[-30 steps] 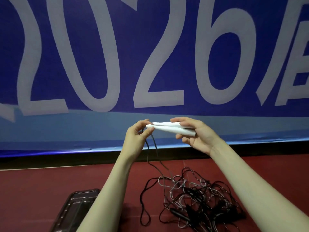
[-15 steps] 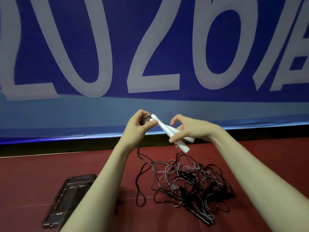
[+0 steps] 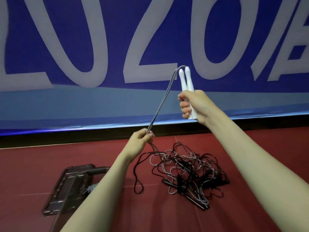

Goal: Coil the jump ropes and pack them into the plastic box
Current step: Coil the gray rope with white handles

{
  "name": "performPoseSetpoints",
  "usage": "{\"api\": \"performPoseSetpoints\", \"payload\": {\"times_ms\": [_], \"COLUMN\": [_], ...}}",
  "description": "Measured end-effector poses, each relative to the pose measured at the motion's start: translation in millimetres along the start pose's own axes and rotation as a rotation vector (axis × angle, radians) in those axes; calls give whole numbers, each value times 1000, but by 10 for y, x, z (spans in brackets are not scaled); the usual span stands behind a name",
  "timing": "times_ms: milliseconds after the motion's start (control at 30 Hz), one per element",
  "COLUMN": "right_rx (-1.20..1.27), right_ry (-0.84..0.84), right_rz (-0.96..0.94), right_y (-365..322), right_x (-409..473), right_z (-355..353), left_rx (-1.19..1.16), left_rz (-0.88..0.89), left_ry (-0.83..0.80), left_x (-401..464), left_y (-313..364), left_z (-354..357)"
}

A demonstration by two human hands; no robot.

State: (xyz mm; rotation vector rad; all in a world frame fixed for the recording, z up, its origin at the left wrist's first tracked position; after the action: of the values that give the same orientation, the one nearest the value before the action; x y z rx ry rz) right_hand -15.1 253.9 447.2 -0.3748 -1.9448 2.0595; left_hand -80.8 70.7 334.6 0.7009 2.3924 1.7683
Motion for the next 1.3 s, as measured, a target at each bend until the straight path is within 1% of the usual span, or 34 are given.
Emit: {"api": "performPoseSetpoints", "payload": {"times_ms": [67, 133, 200, 233, 267, 300, 367, 400, 467, 500, 567, 667, 733, 800, 867, 933, 967, 1033, 1167, 1233, 1300], "right_rx": [168, 361, 513, 571, 615, 635, 545, 451, 274, 226, 209, 333, 415, 414, 347, 198, 121, 57, 59, 46, 118], "right_ry": [-27, -44, -47, -41, -22, 4, 72, 109, 137, 129, 100, 67, 68, 72, -25, -175, -216, -214, -164, -149, -135], "right_rz": [69, 103, 101, 101, 104, 107, 94, 88, 102, 125, 181, 212, 140, 17, -60, -72, -72, -77, -65, -88, -128], "right_y": [56, 28, -69, -106, -111, -93, -2, 64, 220, 307, 480, 610, 559, 455, 388, 408, 439, 476, 437, 384, 276], "right_x": [-5, 10, 44, 63, 83, 104, 152, 175, 215, 227, 244, 267, 287, 294, 243, 146, 111, 90, 98, 80, 53], "right_z": [37, 35, -32, -84, -147, -206, -333, -401, -488, -505, -499, -411, -323, -246, -94, 87, 137, 140, 52, 37, 30], "left_rx": [46, 183, 355, 390, 397, 388, 261, 126, -134, -187, -173, 18, 206, 372, 459, 494, 495, 470, 375, 301, 219], "left_rz": [-63, -134, -199, -227, -241, -239, -252, -265, -264, -238, -146, 10, 122, 187, 214, 239, 245, 236, 186, 170, 164], "left_ry": [-61, -132, -241, -271, -260, -217, -37, 56, 188, 236, 311, 364, 335, 251, 211, 216, 215, 189, 66, 33, 21], "left_x": [-44, -122, -262, -318, -330, -314, -199, -127, 19, 95, 232, 313, 297, 265, 226, 199, 191, 184, 181, 168, 145], "left_y": [-290, -670, -1043, -1169, -1262, -1287, -1193, -1091, -775, -569, -121, 560, 949, 1170, 1260, 1308, 1314, 1285, 1123, 1069, 1024], "left_z": [142, 268, 385, 429, 428, 394, 212, 100, -110, -215, -421, -672, -739, -658, -541, -473, -460, -455, -390, -351, -306]}}
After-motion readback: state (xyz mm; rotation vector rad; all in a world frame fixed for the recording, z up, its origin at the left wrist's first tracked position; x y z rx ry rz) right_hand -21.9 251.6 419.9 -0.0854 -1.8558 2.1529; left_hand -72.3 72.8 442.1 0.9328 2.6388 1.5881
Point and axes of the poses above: each hand's wrist, its own x-axis towards the middle knuckle, its own z-axis out of the palm, y = z × x, the point moved 8 cm from there along x, towards the middle knuckle, and after that the axes turned 4 degrees about y, right-handed, at the moved point
